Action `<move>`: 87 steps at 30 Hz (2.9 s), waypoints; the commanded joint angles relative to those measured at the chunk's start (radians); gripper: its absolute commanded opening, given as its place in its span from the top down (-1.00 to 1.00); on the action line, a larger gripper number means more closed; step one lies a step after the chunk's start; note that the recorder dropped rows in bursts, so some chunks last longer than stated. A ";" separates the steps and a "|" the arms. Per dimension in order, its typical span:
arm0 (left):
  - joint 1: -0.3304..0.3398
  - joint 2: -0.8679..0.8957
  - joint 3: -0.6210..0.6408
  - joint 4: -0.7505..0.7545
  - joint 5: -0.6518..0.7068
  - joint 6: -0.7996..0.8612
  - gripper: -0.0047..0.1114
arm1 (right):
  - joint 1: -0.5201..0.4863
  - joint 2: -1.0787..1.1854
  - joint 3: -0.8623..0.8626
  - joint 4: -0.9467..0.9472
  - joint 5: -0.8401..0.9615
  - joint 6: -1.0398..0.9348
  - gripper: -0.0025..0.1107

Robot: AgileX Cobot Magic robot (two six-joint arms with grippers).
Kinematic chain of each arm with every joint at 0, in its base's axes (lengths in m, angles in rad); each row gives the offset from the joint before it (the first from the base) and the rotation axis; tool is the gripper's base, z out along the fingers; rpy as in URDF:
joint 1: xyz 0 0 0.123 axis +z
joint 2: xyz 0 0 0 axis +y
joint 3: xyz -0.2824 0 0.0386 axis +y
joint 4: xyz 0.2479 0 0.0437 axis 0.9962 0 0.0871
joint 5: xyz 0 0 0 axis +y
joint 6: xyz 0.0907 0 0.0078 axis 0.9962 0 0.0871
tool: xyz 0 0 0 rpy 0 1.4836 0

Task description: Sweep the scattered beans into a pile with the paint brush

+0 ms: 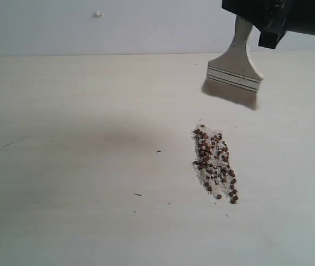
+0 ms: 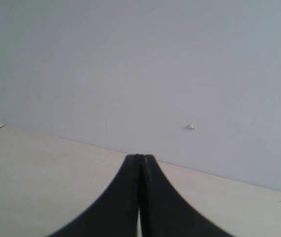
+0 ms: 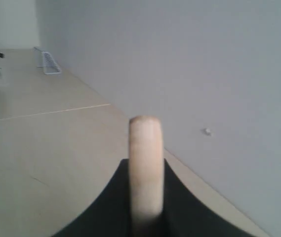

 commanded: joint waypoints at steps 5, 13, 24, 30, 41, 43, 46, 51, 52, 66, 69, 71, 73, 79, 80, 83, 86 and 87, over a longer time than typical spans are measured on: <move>0.001 -0.006 -0.001 -0.005 0.002 0.001 0.92 | -0.010 0.390 -0.478 -0.250 -0.072 0.259 0.96; 0.001 -0.006 -0.001 -0.005 0.002 0.001 0.92 | -0.010 0.580 -0.617 -0.143 -0.072 0.244 0.96; 0.001 -0.006 -0.001 -0.005 0.002 0.001 0.92 | -0.008 0.620 -0.605 -0.241 -0.072 0.305 0.96; 0.001 -0.006 -0.001 -0.005 0.002 0.001 0.92 | -0.008 0.620 -0.605 -0.316 -0.072 0.413 0.96; 0.001 -0.006 -0.001 -0.005 0.002 0.001 0.92 | 0.009 0.620 -0.605 -0.371 -0.072 0.569 0.96; 0.001 -0.006 -0.001 -0.005 0.002 0.001 0.92 | 0.016 0.620 -0.605 -0.382 -0.072 0.587 0.96; 0.001 -0.006 -0.001 -0.005 0.002 0.001 0.92 | 0.026 0.618 -0.605 -0.394 -0.072 0.622 0.96; 0.001 -0.006 -0.001 -0.005 0.002 0.001 0.92 | 0.029 0.607 -0.605 -0.434 -0.072 0.665 0.96; 0.001 -0.006 -0.001 -0.005 0.002 0.001 0.92 | 0.032 0.603 -0.605 -0.434 -0.072 0.678 0.96; 0.001 -0.006 -0.001 -0.005 0.002 0.001 0.92 | 0.032 0.577 -0.605 -0.434 -0.072 0.791 0.96; 0.001 -0.006 -0.001 -0.005 0.002 0.001 0.92 | 0.032 0.574 -0.605 -0.434 -0.072 0.793 0.96; 0.001 -0.006 -0.001 -0.005 0.002 0.001 0.92 | 0.032 0.562 -0.605 -0.434 -0.072 0.767 0.96; 0.001 -0.006 -0.001 -0.005 0.002 0.001 0.92 | 0.029 0.548 -0.605 -0.434 -0.072 0.732 0.96; 0.001 -0.006 -0.001 -0.005 0.002 0.001 0.92 | 0.029 0.512 -0.605 -0.434 -0.072 0.579 0.96; 0.001 -0.006 -0.001 -0.005 0.002 0.001 0.92 | 0.029 0.510 -0.605 -0.426 -0.072 0.565 0.96; 0.001 -0.006 -0.001 -0.005 0.002 0.001 0.92 | 0.029 0.510 -0.605 -0.369 -0.072 0.511 0.96; 0.001 -0.006 -0.001 -0.005 0.002 0.001 0.92 | 0.029 0.512 -0.605 -0.315 -0.072 0.451 0.96; 0.001 -0.006 -0.001 -0.005 0.002 0.001 0.92 | 0.032 0.512 -0.605 -0.304 -0.072 0.434 0.96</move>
